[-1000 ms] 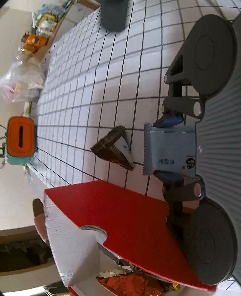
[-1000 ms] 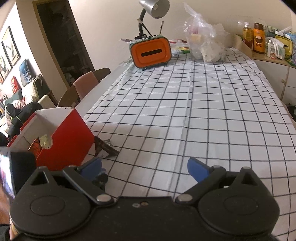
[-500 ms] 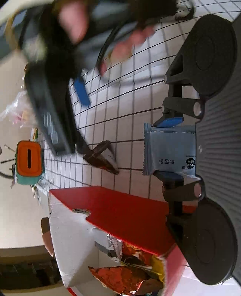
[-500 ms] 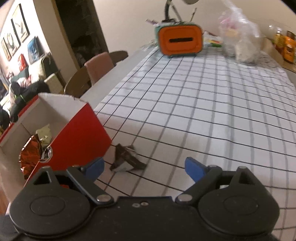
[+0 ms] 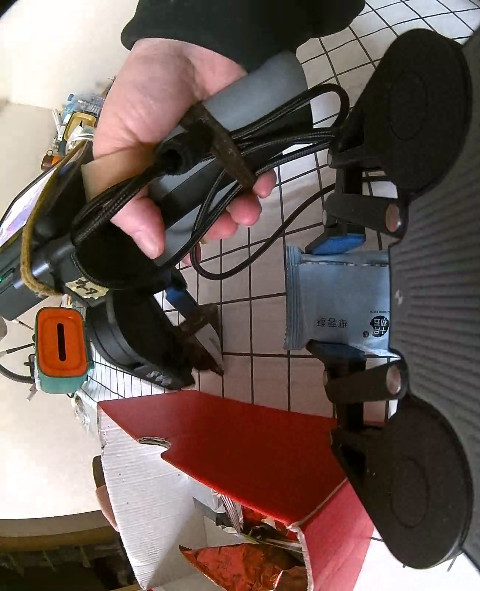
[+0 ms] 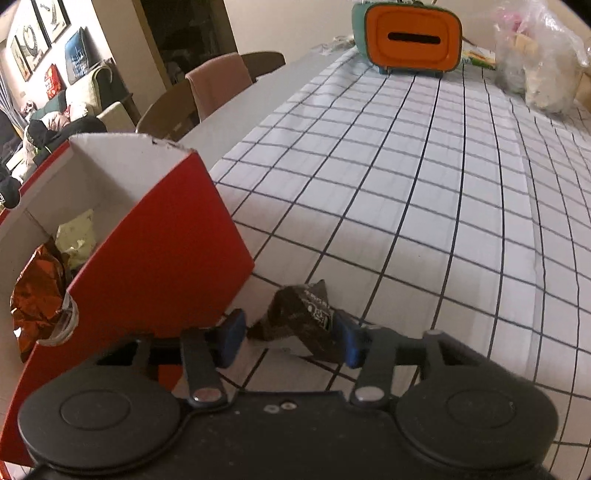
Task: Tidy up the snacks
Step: 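Lift the blue packet with the left gripper while the right gripper grasps the brown M&M's packet, then carry the blue packet with the left gripper into the box while the right gripper carries the M&M's packet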
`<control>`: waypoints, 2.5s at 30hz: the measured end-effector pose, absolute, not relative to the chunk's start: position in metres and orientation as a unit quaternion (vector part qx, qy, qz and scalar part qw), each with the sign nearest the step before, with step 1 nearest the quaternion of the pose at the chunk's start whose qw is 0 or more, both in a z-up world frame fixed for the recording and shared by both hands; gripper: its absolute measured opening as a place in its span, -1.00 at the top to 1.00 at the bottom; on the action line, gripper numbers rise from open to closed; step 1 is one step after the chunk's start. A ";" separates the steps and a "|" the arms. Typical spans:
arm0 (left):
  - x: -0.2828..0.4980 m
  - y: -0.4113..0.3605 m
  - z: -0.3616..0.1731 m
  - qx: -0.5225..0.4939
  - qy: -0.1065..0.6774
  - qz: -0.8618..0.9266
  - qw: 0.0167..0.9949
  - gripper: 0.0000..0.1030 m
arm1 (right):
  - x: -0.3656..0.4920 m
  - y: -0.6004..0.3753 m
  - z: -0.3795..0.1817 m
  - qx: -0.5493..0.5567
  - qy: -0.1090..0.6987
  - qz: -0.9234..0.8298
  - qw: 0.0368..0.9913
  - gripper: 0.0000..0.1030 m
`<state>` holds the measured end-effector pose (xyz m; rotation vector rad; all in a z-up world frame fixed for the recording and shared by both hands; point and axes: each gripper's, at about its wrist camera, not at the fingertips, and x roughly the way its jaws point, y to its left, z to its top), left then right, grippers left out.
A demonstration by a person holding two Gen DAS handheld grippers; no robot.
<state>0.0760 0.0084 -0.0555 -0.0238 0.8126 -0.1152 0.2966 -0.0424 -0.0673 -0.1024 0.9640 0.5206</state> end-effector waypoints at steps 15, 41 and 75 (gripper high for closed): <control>0.075 0.014 -0.053 -0.019 0.394 -0.044 0.918 0.09 | 0.283 -0.055 -0.055 -0.025 0.436 0.248 0.865 0.49; 0.046 0.043 0.053 -0.030 0.329 -0.018 0.944 0.09 | 0.169 -0.087 0.058 -0.020 0.316 0.260 0.912 0.49; 0.133 0.231 0.037 0.023 0.411 0.124 0.903 0.09 | 0.202 0.078 0.012 -0.070 0.368 0.301 0.877 0.48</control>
